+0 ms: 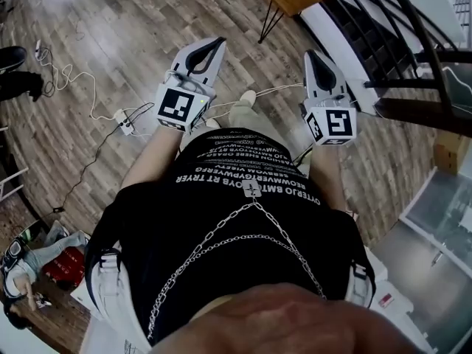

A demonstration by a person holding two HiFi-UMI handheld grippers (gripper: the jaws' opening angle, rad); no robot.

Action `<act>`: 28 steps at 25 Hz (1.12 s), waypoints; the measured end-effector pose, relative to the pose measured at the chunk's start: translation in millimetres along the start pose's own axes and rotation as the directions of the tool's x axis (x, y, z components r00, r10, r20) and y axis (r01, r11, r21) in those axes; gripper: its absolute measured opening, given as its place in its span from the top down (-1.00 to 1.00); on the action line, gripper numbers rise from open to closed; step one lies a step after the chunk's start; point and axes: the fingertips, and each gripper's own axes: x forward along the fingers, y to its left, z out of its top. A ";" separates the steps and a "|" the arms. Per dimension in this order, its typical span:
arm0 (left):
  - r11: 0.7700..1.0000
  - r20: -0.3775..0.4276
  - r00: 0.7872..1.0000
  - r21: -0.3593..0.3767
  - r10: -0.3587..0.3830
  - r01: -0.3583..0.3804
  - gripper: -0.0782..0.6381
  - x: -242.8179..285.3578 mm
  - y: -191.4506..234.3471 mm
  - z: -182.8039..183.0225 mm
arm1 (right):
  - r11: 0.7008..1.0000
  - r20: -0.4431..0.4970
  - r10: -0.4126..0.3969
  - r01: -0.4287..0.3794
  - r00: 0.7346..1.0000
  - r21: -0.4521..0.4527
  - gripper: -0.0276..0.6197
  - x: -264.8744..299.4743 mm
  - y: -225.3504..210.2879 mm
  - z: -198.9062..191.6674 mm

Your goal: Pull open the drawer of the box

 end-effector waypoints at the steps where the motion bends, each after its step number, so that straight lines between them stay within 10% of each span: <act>1: 1.000 -0.002 1.000 0.001 0.004 -0.004 0.76 4.5 -0.4 -0.2 | 1.000 -0.004 0.001 -0.001 1.000 0.010 0.92 0.6 -5.1 -3.7; 28: 0.999 -0.101 0.994 -0.014 0.045 -0.046 0.76 134.3 19.6 -38.6 | 0.986 -0.055 0.127 -0.120 0.990 0.112 0.63 82.4 -92.0 -63.6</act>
